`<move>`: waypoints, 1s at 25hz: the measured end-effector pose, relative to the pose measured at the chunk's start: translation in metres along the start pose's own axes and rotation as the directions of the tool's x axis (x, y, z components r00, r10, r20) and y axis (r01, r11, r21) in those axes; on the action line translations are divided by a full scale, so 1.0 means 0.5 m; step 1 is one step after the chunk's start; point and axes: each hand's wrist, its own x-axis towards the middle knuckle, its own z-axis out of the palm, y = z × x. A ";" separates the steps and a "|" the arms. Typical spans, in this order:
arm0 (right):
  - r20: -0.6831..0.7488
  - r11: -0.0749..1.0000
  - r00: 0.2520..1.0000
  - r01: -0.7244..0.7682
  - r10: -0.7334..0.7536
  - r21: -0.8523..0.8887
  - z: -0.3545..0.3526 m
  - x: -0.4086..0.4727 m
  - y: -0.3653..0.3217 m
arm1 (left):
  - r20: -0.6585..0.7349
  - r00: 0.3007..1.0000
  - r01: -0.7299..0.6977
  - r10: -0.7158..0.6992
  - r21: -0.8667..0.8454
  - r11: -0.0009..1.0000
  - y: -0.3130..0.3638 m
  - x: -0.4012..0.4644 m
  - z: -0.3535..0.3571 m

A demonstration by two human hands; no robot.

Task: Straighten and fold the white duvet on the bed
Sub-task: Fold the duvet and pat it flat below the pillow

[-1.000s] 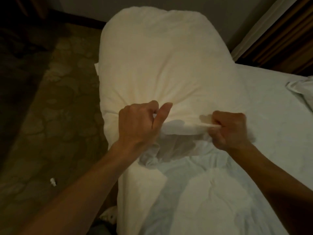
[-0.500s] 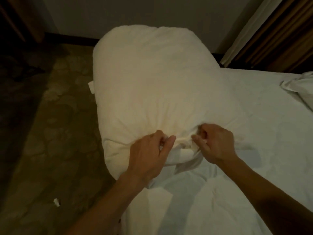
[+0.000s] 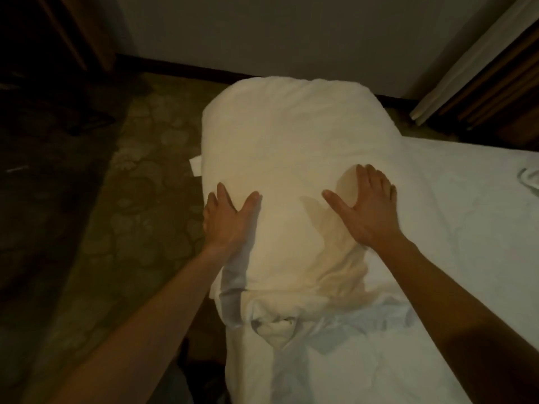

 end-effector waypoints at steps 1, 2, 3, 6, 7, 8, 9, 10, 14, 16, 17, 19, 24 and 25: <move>0.034 1.000 0.999 -0.006 0.007 -0.026 0.003 0.018 -0.010 | 0.012 0.997 0.081 -0.080 -0.104 0.991 0.001 0.022 -0.005; 0.063 0.999 0.998 -0.018 0.021 -0.048 0.010 0.034 -0.022 | 0.012 0.993 0.119 -0.119 -0.201 0.972 0.002 0.044 -0.009; 0.080 0.997 0.996 -0.039 0.044 -0.068 0.020 0.051 -0.034 | -0.004 0.992 0.120 -0.127 -0.297 0.947 0.000 0.066 -0.012; 0.102 0.987 0.987 -0.116 0.128 -0.112 0.057 0.107 -0.048 | 0.052 0.987 0.159 -0.153 -0.499 0.852 -0.026 0.148 -0.014; 0.099 0.982 0.983 -0.142 0.155 -0.122 0.069 0.121 -0.045 | 0.112 0.980 0.201 -0.166 -0.511 0.836 -0.036 0.175 -0.014; 0.087 0.979 0.982 -0.154 0.166 -0.131 0.081 0.129 -0.042 | 0.169 0.967 0.250 -0.190 -0.510 0.823 -0.054 0.199 -0.013; 0.078 0.979 0.983 -0.155 0.166 -0.136 0.094 0.134 -0.039 | 0.213 0.954 0.293 -0.211 -0.508 0.810 -0.072 0.219 -0.009; 0.068 0.978 0.985 -0.151 0.162 -0.142 0.108 0.130 -0.036 | 0.250 0.941 0.327 -0.228 -0.505 0.799 -0.088 0.234 -0.003; 0.039 0.981 0.989 -0.135 0.142 -0.138 0.155 0.132 -0.035 | 0.401 0.882 0.435 -0.246 -0.496 0.752 -0.135 0.274 0.040; -0.056 0.984 0.991 -0.128 0.122 -0.121 0.155 0.147 -0.025 | 0.408 0.877 0.452 -0.253 -0.522 0.723 -0.153 0.282 0.064; -0.115 0.984 0.984 -0.148 0.136 -0.098 0.145 0.161 -0.012 | 0.401 0.880 0.451 -0.254 -0.538 0.712 -0.160 0.287 0.073; -0.103 0.972 0.969 -0.229 0.223 -0.050 0.111 0.203 0.027 | 0.408 0.880 0.453 -0.243 -0.566 0.688 -0.172 0.294 0.082; 0.234 0.913 0.885 -0.408 0.401 -0.023 0.056 0.311 0.148 | 0.362 0.904 0.400 -0.228 -0.523 0.753 -0.183 0.302 0.089; 0.264 0.910 0.878 -0.415 0.398 0.007 0.061 0.326 0.181 | 0.355 0.910 0.380 -0.214 -0.513 0.770 -0.173 0.298 0.085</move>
